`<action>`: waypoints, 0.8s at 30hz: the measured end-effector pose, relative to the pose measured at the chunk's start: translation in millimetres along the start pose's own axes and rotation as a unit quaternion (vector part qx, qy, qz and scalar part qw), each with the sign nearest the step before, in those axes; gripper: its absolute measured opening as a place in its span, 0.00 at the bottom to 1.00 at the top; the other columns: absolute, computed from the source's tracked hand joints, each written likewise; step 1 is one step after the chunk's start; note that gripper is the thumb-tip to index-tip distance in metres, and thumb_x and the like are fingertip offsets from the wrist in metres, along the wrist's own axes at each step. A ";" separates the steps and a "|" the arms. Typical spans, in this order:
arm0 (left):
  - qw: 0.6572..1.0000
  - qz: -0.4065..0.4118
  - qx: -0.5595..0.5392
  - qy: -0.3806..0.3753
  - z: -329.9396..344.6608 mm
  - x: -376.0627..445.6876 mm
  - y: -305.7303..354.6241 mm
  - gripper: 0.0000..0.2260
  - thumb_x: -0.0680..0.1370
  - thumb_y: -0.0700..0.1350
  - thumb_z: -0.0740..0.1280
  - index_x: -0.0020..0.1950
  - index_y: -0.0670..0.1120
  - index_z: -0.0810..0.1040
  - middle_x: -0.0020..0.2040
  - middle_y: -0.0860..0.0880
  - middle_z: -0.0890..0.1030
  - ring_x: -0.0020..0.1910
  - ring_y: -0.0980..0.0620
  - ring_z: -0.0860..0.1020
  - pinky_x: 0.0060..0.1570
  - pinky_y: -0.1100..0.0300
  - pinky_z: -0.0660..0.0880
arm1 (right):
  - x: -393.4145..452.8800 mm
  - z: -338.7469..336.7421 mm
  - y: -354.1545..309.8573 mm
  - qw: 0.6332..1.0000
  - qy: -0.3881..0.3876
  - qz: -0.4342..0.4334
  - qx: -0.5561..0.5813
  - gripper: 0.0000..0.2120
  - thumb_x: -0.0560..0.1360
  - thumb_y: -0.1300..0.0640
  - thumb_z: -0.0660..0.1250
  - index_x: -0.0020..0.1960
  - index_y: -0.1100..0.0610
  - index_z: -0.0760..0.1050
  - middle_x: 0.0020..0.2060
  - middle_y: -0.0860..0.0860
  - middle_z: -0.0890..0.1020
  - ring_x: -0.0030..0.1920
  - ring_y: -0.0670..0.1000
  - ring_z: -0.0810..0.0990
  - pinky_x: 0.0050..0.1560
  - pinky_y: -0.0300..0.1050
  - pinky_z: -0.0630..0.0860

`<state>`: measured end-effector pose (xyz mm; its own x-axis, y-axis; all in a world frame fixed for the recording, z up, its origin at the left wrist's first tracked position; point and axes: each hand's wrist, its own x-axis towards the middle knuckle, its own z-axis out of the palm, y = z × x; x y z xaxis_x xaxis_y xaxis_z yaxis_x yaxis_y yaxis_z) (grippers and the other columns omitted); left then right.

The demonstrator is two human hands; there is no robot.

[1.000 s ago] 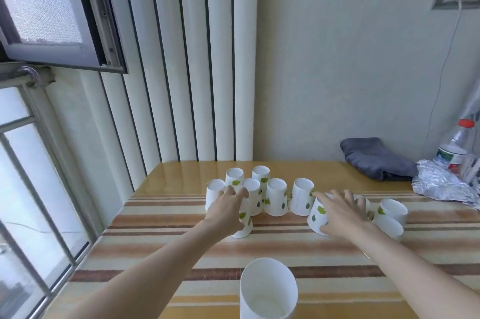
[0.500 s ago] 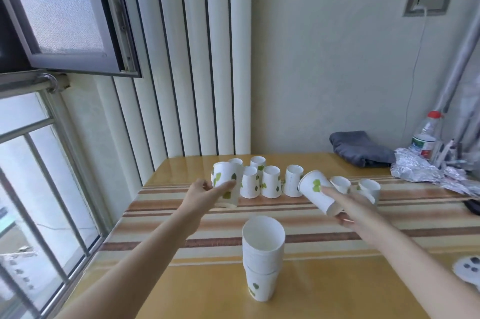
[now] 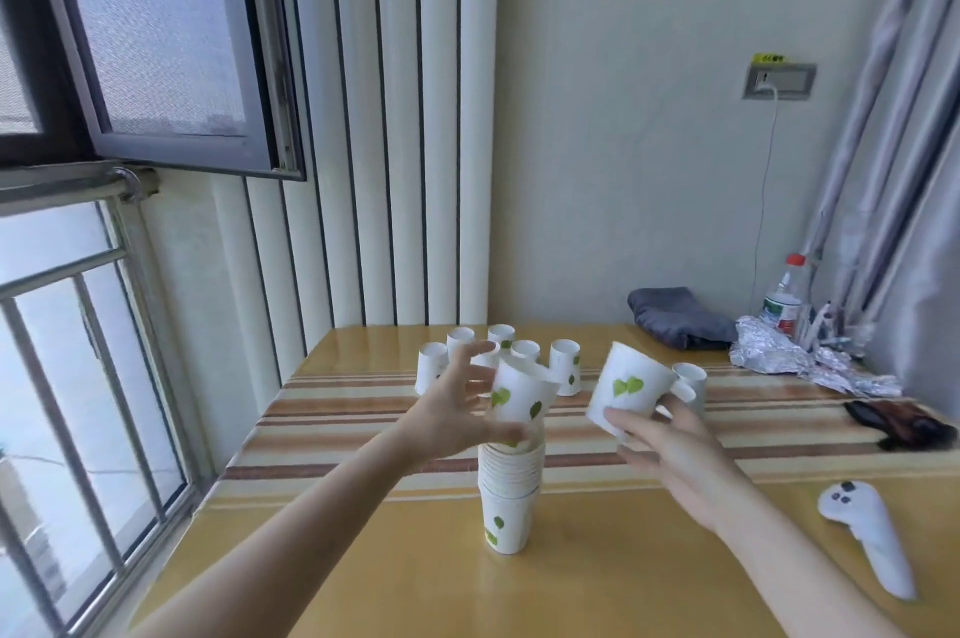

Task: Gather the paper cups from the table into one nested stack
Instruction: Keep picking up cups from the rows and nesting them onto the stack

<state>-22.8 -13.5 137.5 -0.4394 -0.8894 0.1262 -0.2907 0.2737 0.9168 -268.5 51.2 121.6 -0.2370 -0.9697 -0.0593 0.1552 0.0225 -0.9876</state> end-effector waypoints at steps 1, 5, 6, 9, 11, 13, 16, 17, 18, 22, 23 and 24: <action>1.000 -0.003 -0.016 0.004 -2.6 -2.3 -1.3 0.44 0.60 0.53 0.81 0.71 0.56 0.63 0.64 0.51 0.76 0.66 0.54 0.75 0.66 0.55 0.73 | 0.2 8.4 -6.4 0.999 -0.006 -0.036 -0.038 0.20 0.69 0.62 0.75 0.58 0.52 0.74 0.55 0.52 0.84 0.55 0.50 0.82 0.63 0.53 0.75; 0.998 -0.023 -0.053 0.039 -20.5 -13.4 -5.4 0.33 0.70 0.59 0.75 0.71 0.54 0.67 0.65 0.53 0.77 0.63 0.56 0.77 0.60 0.58 0.74 | 2.0 44.4 -13.6 0.987 -0.047 -0.098 -0.121 0.31 0.61 0.51 0.81 0.60 0.49 0.74 0.54 0.45 0.85 0.57 0.46 0.82 0.61 0.49 0.76; 0.997 -0.026 -0.051 0.042 -23.7 -16.7 -7.7 0.30 0.72 0.58 0.73 0.71 0.53 0.68 0.64 0.53 0.78 0.62 0.57 0.78 0.57 0.60 0.75 | 2.4 51.9 -10.9 0.986 -0.049 -0.102 -0.121 0.30 0.62 0.52 0.81 0.61 0.48 0.73 0.54 0.45 0.85 0.57 0.45 0.82 0.60 0.48 0.77; 0.998 -0.024 -0.044 0.034 -24.0 -22.7 -15.5 0.27 0.74 0.50 0.74 0.70 0.54 0.69 0.63 0.53 0.79 0.60 0.58 0.79 0.55 0.60 0.77 | 3.4 63.7 -3.6 0.987 -0.056 -0.114 -0.101 0.26 0.66 0.58 0.79 0.60 0.48 0.74 0.54 0.46 0.84 0.57 0.45 0.82 0.54 0.42 0.77; 0.999 -0.019 -0.025 0.024 -19.1 -22.8 -21.1 0.26 0.73 0.48 0.75 0.68 0.56 0.70 0.62 0.52 0.79 0.61 0.58 0.79 0.60 0.55 0.78 | 2.8 63.6 -3.4 0.986 -0.066 -0.114 -0.098 0.26 0.67 0.59 0.78 0.61 0.49 0.74 0.55 0.46 0.84 0.56 0.45 0.82 0.52 0.40 0.76; 0.999 -0.016 -0.023 0.022 -13.1 -20.5 -23.2 0.24 0.73 0.48 0.75 0.66 0.56 0.72 0.61 0.51 0.79 0.62 0.57 0.78 0.61 0.55 0.78 | 0.5 58.5 -4.5 0.986 -0.072 -0.110 -0.102 0.26 0.66 0.58 0.79 0.61 0.50 0.74 0.55 0.46 0.84 0.55 0.43 0.82 0.52 0.40 0.76; 0.999 -0.007 -0.036 0.014 -5.3 -16.8 -22.5 0.20 0.73 0.48 0.74 0.63 0.56 0.74 0.61 0.52 0.79 0.62 0.59 0.78 0.57 0.60 0.79 | -4.3 43.9 -6.7 0.985 -0.063 -0.117 -0.108 0.27 0.63 0.54 0.79 0.60 0.49 0.74 0.54 0.45 0.85 0.56 0.43 0.82 0.53 0.42 0.75; 0.999 -0.005 -0.037 0.015 -4.4 -15.7 -22.0 0.20 0.73 0.49 0.74 0.63 0.56 0.74 0.61 0.53 0.79 0.62 0.59 0.78 0.56 0.61 0.78 | -5.3 38.6 -7.8 0.986 -0.053 -0.120 -0.103 0.26 0.64 0.56 0.79 0.59 0.48 0.74 0.53 0.45 0.85 0.56 0.43 0.82 0.54 0.42 0.75; 0.999 -0.005 -0.039 0.018 -4.3 -14.9 -22.0 0.18 0.74 0.51 0.73 0.63 0.56 0.75 0.61 0.54 0.80 0.61 0.60 0.78 0.57 0.61 0.77 | -5.2 34.1 -9.0 0.986 -0.042 -0.124 -0.100 0.25 0.66 0.57 0.79 0.59 0.48 0.74 0.53 0.45 0.85 0.56 0.44 0.82 0.54 0.42 0.74; 0.991 -0.020 -0.126 0.043 -9.1 -9.9 -19.9 0.16 0.79 0.53 0.67 0.65 0.50 0.76 0.62 0.50 0.82 0.60 0.55 0.81 0.64 0.55 0.75 | -0.8 40.6 -15.2 0.984 -0.033 -0.133 -0.117 0.26 0.66 0.56 0.79 0.60 0.49 0.73 0.55 0.45 0.84 0.54 0.41 0.82 0.51 0.39 0.75; 0.987 -0.025 -0.153 0.051 -9.9 -8.3 -18.3 0.15 0.80 0.52 0.65 0.65 0.49 0.76 0.62 0.49 0.82 0.60 0.53 0.81 0.66 0.53 0.74 | 0.3 47.7 -15.4 0.983 -0.038 -0.133 -0.123 0.27 0.66 0.55 0.79 0.61 0.49 0.72 0.54 0.45 0.84 0.53 0.40 0.82 0.49 0.36 0.76; 0.983 -0.029 -0.169 0.058 -10.3 -6.2 -16.3 0.15 0.81 0.52 0.63 0.65 0.48 0.76 0.62 0.48 0.81 0.60 0.52 0.81 0.67 0.52 0.74 | 1.5 54.8 -14.0 0.981 -0.046 -0.133 -0.133 0.27 0.65 0.55 0.79 0.61 0.48 0.72 0.54 0.44 0.84 0.50 0.37 0.82 0.46 0.34 0.76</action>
<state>-6.5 -16.2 125.7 -0.3248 -0.9411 0.0940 -0.0043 0.1008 0.9949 -218.5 36.1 143.3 -0.1450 -0.9674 0.2077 -0.1601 -0.1842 -0.9698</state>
